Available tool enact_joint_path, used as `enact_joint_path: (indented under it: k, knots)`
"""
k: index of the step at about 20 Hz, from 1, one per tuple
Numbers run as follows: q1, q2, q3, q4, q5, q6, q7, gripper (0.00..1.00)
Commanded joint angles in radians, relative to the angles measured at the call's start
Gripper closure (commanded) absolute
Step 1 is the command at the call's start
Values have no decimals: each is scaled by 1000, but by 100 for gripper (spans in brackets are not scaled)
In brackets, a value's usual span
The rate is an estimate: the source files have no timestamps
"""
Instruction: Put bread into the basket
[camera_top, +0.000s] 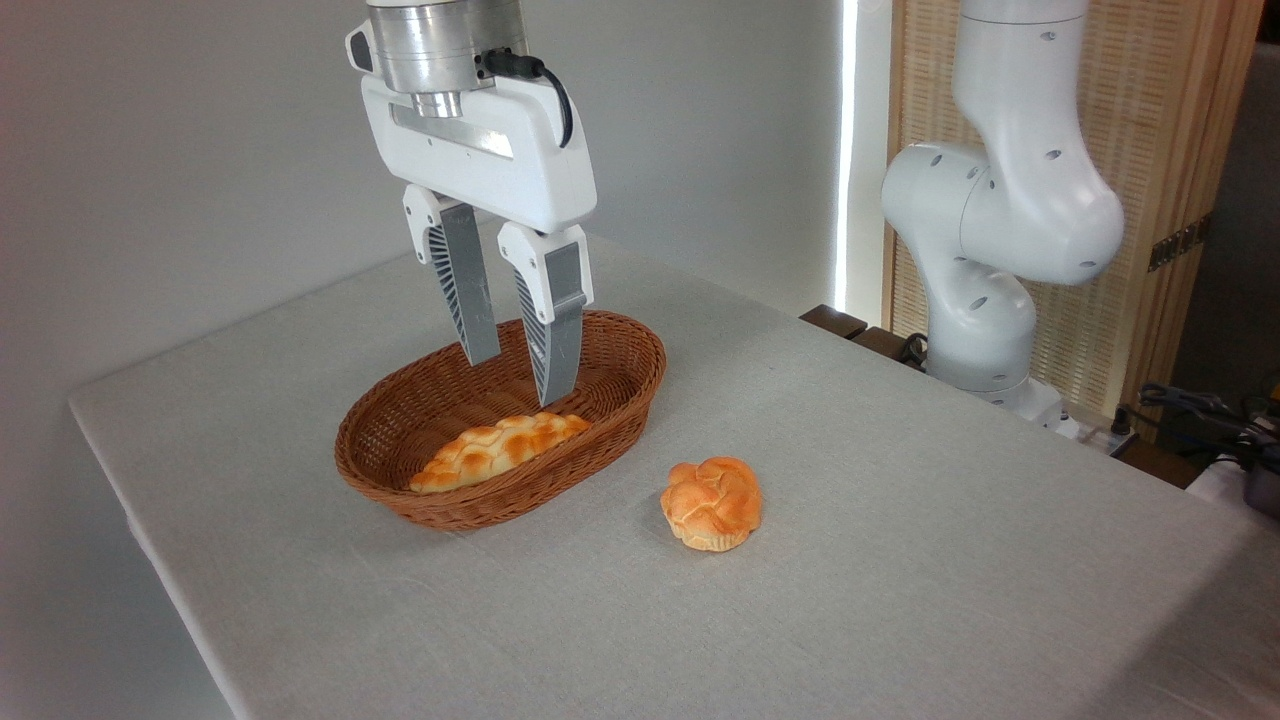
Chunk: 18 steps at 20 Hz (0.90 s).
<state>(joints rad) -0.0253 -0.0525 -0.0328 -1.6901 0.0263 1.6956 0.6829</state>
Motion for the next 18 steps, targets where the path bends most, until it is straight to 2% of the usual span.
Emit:
enact_joint_path:
  k: [1,6,10,18]
  knots:
    - [-10,2,7,10,-14,-37,7,0]
    - [-12,5,-3,12,-46,-77,6,0]
    - [-12,8,-4,17,-48,-114,9,0]
    - [-12,8,7,23,-40,-109,18,0]
